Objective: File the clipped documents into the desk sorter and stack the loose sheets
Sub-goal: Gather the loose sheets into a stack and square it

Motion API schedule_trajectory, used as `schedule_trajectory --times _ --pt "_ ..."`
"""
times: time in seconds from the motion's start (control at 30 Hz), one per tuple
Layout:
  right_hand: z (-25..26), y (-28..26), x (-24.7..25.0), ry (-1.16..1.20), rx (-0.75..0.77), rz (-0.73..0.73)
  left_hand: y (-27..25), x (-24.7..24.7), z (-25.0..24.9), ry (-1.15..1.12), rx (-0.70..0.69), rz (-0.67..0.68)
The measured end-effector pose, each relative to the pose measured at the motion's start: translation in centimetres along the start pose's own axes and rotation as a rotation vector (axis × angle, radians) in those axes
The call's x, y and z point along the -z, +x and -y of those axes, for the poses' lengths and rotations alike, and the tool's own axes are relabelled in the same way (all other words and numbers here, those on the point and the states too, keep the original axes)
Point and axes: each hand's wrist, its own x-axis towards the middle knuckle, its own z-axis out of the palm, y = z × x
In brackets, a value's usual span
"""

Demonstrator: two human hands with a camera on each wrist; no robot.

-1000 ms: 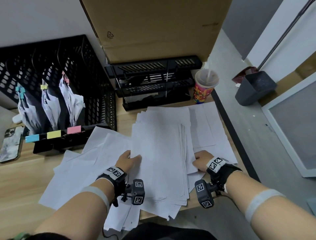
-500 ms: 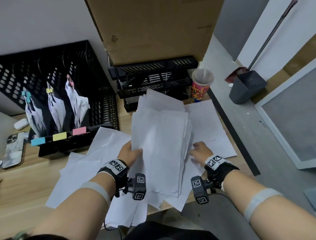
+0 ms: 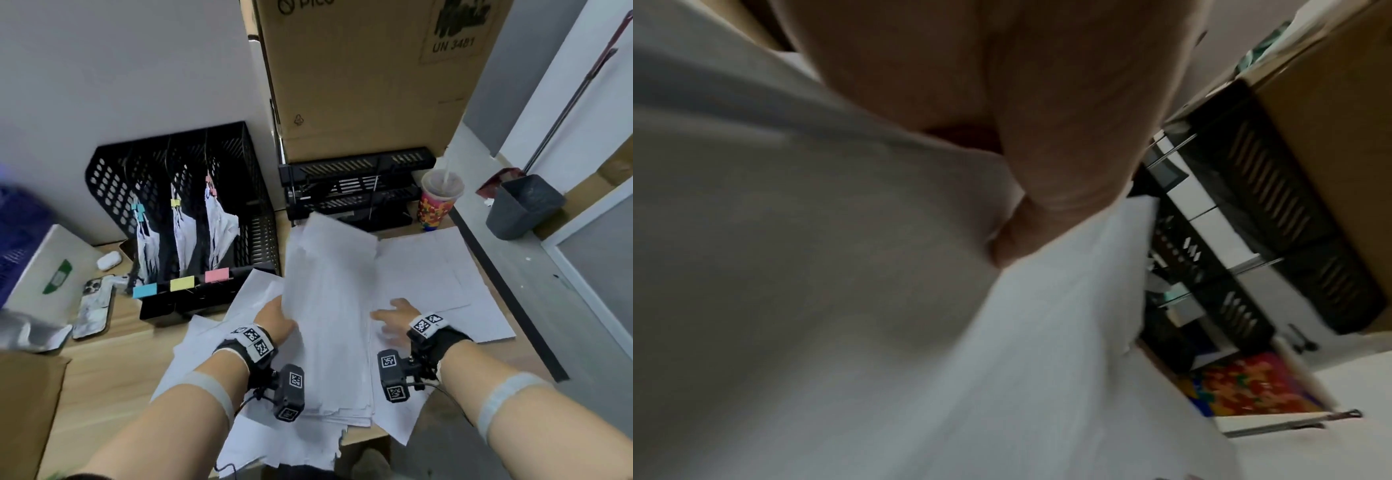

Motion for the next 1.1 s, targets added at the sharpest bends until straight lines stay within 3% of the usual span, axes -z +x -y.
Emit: schedule_trajectory --times 0.13,0.37,0.53,0.6,0.73,0.83,0.93,1.03,1.1 --pt "-1.8 0.3 -2.4 0.043 -0.005 0.011 -0.2 -0.7 2.3 0.093 0.074 0.000" --pt "-1.3 -0.2 -3.2 0.195 0.015 0.055 -1.5 0.5 3.4 -0.198 -0.090 -0.106" --pt "1.6 -2.6 -2.1 0.372 0.196 0.004 -1.7 2.2 2.3 -0.394 -0.138 -0.076" --pt "3.7 -4.6 -1.1 0.433 0.313 -0.056 -1.8 2.9 0.7 -0.503 -0.199 -0.082" --pt "8.8 -9.6 2.4 0.285 0.629 -0.346 -2.3 4.2 -4.8 -0.776 -0.332 -0.186" --pt "10.5 -12.1 4.3 0.318 0.778 -0.491 -2.6 4.4 -8.3 -0.902 -0.422 -0.219" --pt "9.1 -12.7 4.8 0.344 0.779 -0.500 -2.8 3.1 -9.2 -0.876 -0.462 -0.242" --pt "5.6 -11.6 4.3 0.384 0.669 -0.453 -3.0 0.9 -8.5 -0.776 -0.460 -0.194" --pt "3.9 -10.7 3.9 0.394 0.585 -0.462 -3.1 -0.3 -8.3 -0.684 -0.424 -0.251"
